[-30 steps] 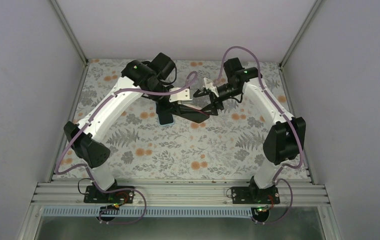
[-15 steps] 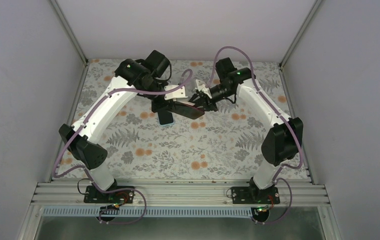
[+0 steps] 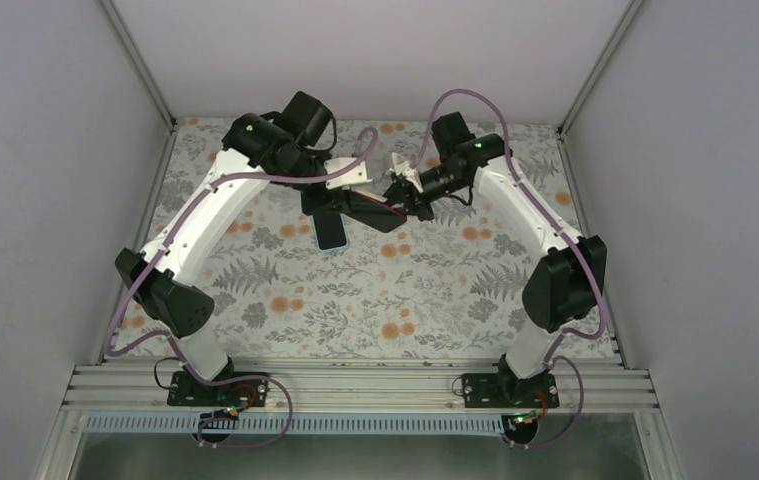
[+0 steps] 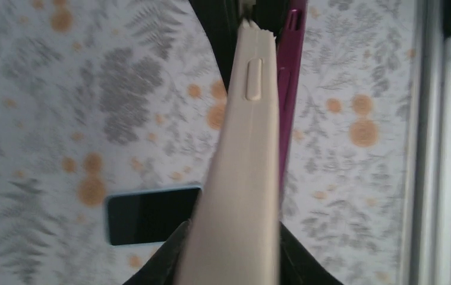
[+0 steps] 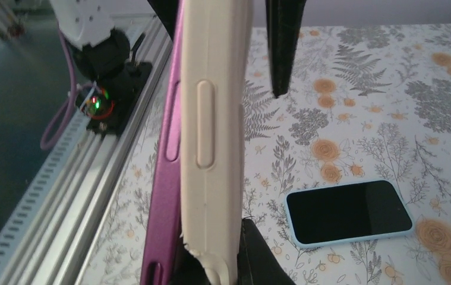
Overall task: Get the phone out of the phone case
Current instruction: Remove the phone case from the phone.
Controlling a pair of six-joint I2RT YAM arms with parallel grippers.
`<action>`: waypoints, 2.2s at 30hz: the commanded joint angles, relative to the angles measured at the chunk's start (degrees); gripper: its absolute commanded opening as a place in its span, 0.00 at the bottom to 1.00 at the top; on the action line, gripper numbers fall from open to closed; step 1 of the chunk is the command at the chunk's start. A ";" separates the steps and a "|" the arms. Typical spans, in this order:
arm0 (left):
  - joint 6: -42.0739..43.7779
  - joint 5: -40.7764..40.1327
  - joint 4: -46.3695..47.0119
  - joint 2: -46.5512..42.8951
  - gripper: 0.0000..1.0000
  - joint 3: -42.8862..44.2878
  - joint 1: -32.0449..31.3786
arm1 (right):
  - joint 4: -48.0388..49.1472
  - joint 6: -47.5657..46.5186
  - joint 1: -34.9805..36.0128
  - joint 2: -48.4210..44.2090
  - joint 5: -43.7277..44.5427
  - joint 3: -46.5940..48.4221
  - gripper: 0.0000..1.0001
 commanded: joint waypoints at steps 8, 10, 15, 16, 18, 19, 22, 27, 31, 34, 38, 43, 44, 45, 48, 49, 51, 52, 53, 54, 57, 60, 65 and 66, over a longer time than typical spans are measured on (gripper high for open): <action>-2.67 -9.67 28.89 -9.39 0.61 -5.40 1.77 | 9.94 22.58 -5.09 -2.36 -2.90 -0.80 0.03; -2.77 -10.58 29.42 -11.26 0.66 -6.33 1.77 | 13.21 27.56 -5.62 -2.53 -0.19 -1.12 0.03; -4.29 -11.46 28.60 -13.34 0.67 -5.75 0.38 | 23.99 41.15 -8.33 -2.39 5.55 -1.57 0.03; -4.64 -11.46 29.48 -13.81 0.67 -6.56 0.09 | 26.72 44.73 -9.12 -2.31 6.73 -1.65 0.03; -5.43 -13.58 33.60 -14.58 0.67 -10.05 -1.49 | 32.63 53.22 -9.56 -2.61 14.17 -1.59 0.03; -5.68 -15.80 36.33 -14.68 0.67 -11.95 -2.43 | 35.68 57.81 -9.42 -2.63 18.30 -1.73 0.03; -7.77 -21.98 44.39 -13.12 0.63 -17.06 -4.63 | 36.19 64.72 -9.24 -0.77 24.65 2.60 0.03; -8.69 -27.58 59.21 -10.52 0.61 -24.00 -7.50 | 41.96 73.48 -9.28 -1.51 30.87 2.17 0.03; -10.11 -25.40 63.91 -6.05 0.63 -21.64 -8.94 | 43.67 76.70 -9.30 -1.43 30.85 3.13 0.03; -11.62 -24.70 66.33 -2.53 0.65 -19.37 -9.52 | 43.50 77.98 -9.28 -0.98 31.46 3.98 0.03; -13.89 -23.31 69.21 0.89 0.70 -17.75 -9.56 | 43.83 78.51 -9.29 -1.28 32.06 4.22 0.03; -15.88 -24.18 70.40 4.75 0.70 -15.26 -9.53 | 44.15 79.35 -9.30 -1.84 32.20 4.33 0.03; -15.94 -24.22 70.45 5.21 0.70 -14.82 -9.53 | 44.16 79.40 -9.26 -1.85 31.89 4.32 0.03; -16.17 -24.65 70.46 5.53 0.70 -14.33 -9.53 | 44.09 79.50 -9.33 -1.90 31.78 4.39 0.03; -16.08 -24.92 70.65 6.41 0.69 -13.39 -9.46 | 44.20 79.93 -9.28 -1.93 31.80 4.54 0.03; -16.01 -24.74 70.64 6.68 0.70 -13.14 -9.48 | 44.29 80.03 -9.31 -1.94 31.76 4.50 0.03; -16.47 -25.31 70.62 7.00 0.69 -12.50 -9.37 | 44.36 80.21 -9.29 -1.89 31.58 4.58 0.03; -16.74 -25.59 70.92 7.00 0.69 -12.41 -9.31 | 44.35 80.27 -9.29 -1.87 31.39 4.50 0.03; -17.04 -26.05 71.27 6.95 0.68 -12.46 -9.27 | 44.34 80.24 -9.28 -1.94 31.32 4.37 0.03; -17.37 -26.41 71.70 6.83 0.67 -12.60 -9.26 | 44.36 80.23 -9.30 -2.07 31.36 4.20 0.03; -17.98 -27.15 73.19 6.08 0.65 -13.11 -9.24 | 44.54 80.25 -9.30 -2.28 31.50 3.64 0.03; -17.89 -29.08 73.48 6.91 0.64 -12.11 -9.26 | 44.99 80.39 -9.30 -2.51 31.16 3.34 0.03; -17.10 -30.51 74.84 7.78 0.60 -12.31 -9.26 | 44.95 80.89 -9.25 -2.79 31.01 3.58 0.03; -17.17 -30.60 75.21 7.73 0.60 -12.62 -9.26 | 44.91 80.93 -9.30 -2.88 31.13 3.57 0.03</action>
